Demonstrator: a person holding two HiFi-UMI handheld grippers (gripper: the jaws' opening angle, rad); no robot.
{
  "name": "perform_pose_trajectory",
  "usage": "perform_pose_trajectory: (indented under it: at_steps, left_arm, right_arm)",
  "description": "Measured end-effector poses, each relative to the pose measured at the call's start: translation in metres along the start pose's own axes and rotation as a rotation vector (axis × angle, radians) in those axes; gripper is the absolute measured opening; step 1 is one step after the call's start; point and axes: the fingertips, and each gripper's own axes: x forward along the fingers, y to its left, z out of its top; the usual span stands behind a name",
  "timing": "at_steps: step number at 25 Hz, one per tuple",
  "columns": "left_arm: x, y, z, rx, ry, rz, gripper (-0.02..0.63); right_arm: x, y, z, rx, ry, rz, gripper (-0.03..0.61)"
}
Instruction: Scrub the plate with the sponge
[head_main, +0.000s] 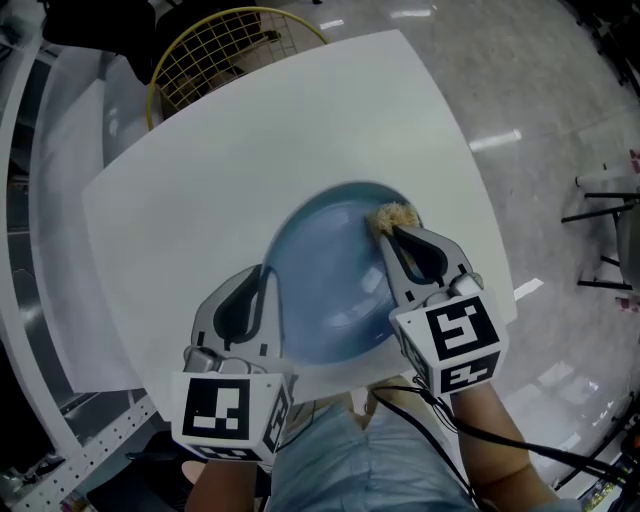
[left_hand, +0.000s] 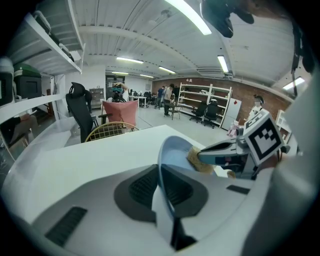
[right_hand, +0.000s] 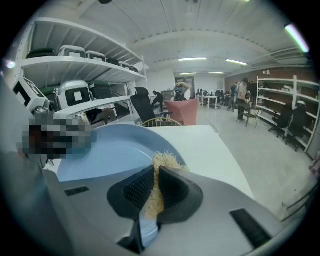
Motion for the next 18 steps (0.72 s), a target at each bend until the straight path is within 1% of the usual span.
perform_pose_trajectory:
  at_steps: [8,18]
  left_arm:
    - [0.001,0.0,0.005,-0.004,-0.012,0.007,0.025]
    - [0.002,0.005,0.004,-0.004,-0.003,0.019,0.025]
  right_arm:
    - [0.007,0.025,0.021,-0.039,-0.045,0.041,0.037]
    - [0.003,0.077,0.03,-0.118,-0.073,0.176,0.037]
